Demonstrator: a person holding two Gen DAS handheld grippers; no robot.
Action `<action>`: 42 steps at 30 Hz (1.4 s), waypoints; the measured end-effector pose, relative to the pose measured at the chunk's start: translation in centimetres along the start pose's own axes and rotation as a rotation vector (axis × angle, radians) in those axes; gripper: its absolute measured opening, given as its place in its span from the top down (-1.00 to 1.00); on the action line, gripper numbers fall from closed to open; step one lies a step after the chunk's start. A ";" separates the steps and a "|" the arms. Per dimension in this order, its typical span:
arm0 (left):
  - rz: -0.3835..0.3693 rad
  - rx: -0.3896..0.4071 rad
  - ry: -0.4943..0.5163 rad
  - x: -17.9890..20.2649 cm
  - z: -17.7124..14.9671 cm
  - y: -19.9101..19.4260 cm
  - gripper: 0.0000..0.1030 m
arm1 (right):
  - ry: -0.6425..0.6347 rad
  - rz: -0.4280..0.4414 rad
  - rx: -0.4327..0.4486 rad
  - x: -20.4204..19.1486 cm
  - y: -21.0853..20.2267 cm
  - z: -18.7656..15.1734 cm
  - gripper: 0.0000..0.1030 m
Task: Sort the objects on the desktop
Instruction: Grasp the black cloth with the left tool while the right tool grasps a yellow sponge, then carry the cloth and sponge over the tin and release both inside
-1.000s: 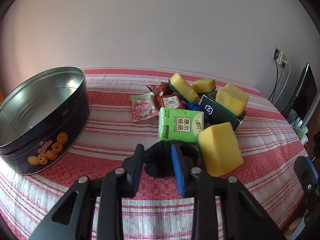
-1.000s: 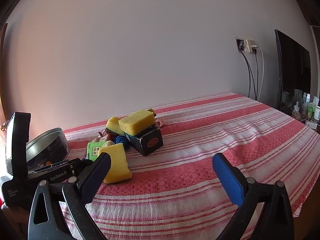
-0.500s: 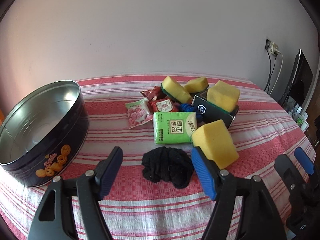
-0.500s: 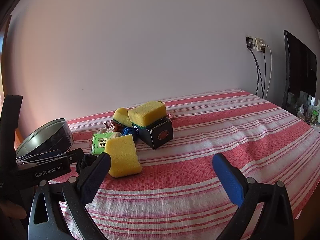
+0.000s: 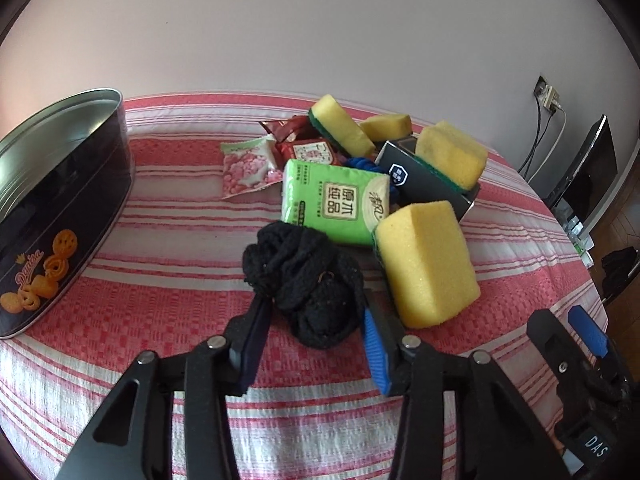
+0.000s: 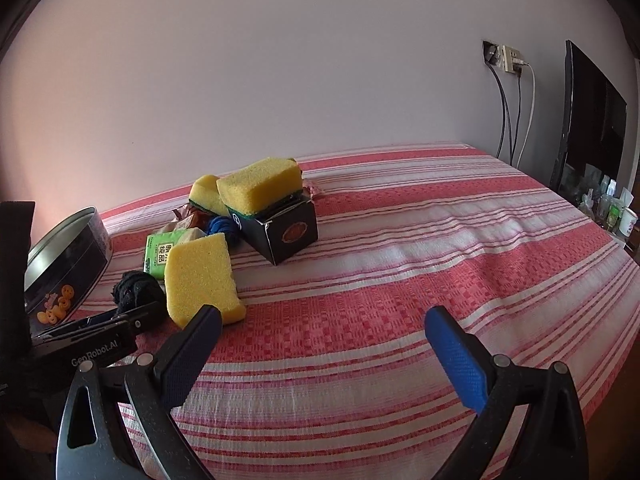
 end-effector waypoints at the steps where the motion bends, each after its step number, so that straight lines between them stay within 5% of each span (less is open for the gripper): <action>1: -0.007 0.002 -0.011 -0.1 0.0 0.0 0.17 | -0.004 -0.003 -0.010 0.0 0.1 -0.1 -0.99; 11: 0.045 0.126 -0.049 -2.9 1.4 -3.5 0.18 | -0.056 -0.020 -0.031 -1.5 0.6 0.0 -0.99; 21: 0.134 0.230 -0.046 -6.0 2.1 -7.3 0.17 | -0.106 0.078 -0.066 -6.0 2.1 1.0 -0.99; 30: 0.164 0.269 -0.097 -8.9 2.1 -9.0 0.17 | -0.157 0.196 -0.159 -9.7 4.9 0.9 -0.99; 33: 0.159 0.272 -0.098 -9.3 1.9 -9.1 0.17 | -0.187 0.151 -0.197 -10.2 6.4 0.4 -0.98; 35: 0.162 0.272 -0.103 -9.7 1.8 -9.2 0.17 | -0.187 0.137 -0.241 -10.1 7.3 -0.2 -0.77; 37: 0.162 0.271 -0.111 -10.1 1.8 -9.3 0.18 | -0.153 0.164 -0.276 -9.9 7.7 -0.7 -0.22; 42: 0.150 0.273 -0.118 -10.5 1.6 -9.4 0.17 | -0.116 0.201 -0.268 -10.0 6.8 -0.6 -0.14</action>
Point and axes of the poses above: each gripper's, at about its wrist camera, not at the fingertips, and y roughly the way its jaws point, x to its right, z to its top, the point moved 10 cm from there along y, roughly the way its jaws point, and after that the axes turned 1 degree about -y, right-handed, at the moved point
